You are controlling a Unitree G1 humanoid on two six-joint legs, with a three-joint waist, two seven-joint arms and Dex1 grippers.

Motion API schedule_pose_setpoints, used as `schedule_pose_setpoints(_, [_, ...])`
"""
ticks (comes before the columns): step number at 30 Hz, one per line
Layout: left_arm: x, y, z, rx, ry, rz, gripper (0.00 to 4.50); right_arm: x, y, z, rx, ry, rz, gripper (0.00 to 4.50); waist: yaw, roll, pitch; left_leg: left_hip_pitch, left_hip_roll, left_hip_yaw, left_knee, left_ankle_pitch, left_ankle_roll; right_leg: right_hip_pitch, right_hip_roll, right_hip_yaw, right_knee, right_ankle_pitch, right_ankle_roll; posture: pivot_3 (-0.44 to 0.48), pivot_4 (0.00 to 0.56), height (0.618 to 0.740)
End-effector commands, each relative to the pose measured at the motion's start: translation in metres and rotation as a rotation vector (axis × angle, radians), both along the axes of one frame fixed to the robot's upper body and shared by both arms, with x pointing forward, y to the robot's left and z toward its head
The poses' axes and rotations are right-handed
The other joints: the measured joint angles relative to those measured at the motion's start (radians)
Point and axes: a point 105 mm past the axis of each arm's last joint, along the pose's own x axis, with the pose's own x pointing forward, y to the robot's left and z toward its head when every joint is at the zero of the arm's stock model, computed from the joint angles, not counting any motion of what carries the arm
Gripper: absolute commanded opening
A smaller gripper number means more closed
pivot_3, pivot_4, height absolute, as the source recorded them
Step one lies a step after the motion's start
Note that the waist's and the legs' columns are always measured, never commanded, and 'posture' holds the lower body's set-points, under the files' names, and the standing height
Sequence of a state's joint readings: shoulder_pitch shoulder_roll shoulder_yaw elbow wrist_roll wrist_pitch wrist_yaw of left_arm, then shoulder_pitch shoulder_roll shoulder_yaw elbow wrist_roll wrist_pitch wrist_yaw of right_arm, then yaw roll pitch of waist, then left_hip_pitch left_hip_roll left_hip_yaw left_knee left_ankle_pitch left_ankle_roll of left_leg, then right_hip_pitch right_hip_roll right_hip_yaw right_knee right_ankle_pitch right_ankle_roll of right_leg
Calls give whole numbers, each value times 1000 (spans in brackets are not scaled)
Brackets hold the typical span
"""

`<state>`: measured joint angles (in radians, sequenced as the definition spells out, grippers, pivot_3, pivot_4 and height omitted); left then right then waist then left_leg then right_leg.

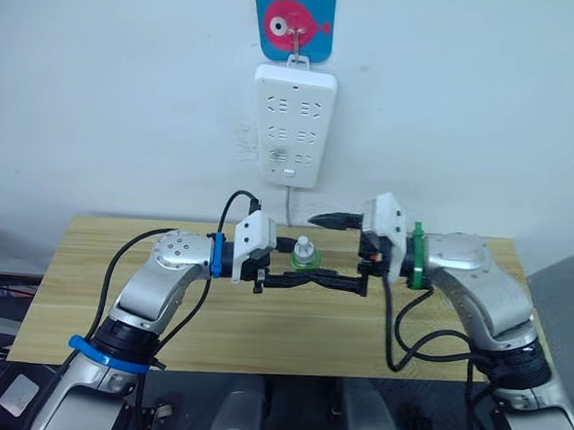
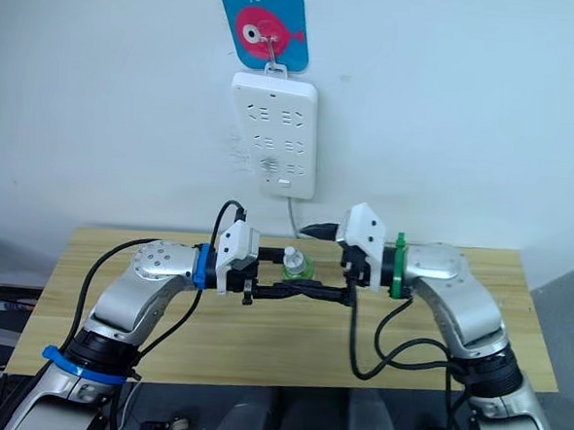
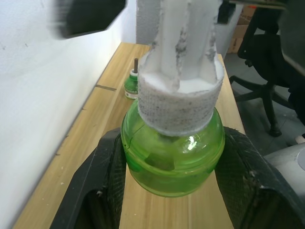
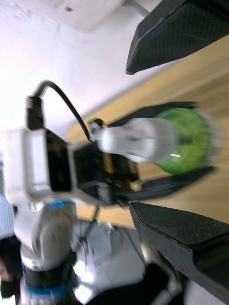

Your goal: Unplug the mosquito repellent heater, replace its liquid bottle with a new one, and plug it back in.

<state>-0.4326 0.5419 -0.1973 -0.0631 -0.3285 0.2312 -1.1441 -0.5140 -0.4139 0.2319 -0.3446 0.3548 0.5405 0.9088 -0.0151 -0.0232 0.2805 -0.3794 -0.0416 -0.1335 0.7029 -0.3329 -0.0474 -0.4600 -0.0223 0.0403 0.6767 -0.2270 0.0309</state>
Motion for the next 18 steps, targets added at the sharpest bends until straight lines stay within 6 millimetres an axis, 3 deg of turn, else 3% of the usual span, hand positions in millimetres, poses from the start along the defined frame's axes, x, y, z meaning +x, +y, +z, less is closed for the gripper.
schedule_pose_setpoints(1, [0, -3, 11, -20, -46, -15, 2242, 4, 10, 11, 32, -47, -46, 4465, -1, 0, 0, 0, 0, 0, 0, 0, 0, 0, 0, 0, 0, 0, 0, -10, 235, 740])
schedule_pose_setpoints(7, [-1, -6, 12, -23, -46, -23, 2242, 16, 10, 9, 24, -74, -99, 4465, -5, 0, 0, 0, 0, 0, 0, 0, 0, 0, 0, 0, -2, 0, 0, -14, 234, 740])
schedule_pose_setpoints(14, [-2, -3, 11, -19, -44, -19, 2242, 20, -34, 9, -64, -98, -111, 4465, -11, 0, 0, -1, 0, 0, 0, 0, 0, 0, 0, 0, -2, 0, 0, -13, 231, 740])
schedule_pose_setpoints(18, [-4, -3, 10, -21, -40, -18, 2242, 10, -51, 16, -73, -54, -63, 4465, -12, 0, 0, 0, 0, 0, 0, 0, 0, 1, 0, 0, -2, 0, 0, -12, 224, 740])
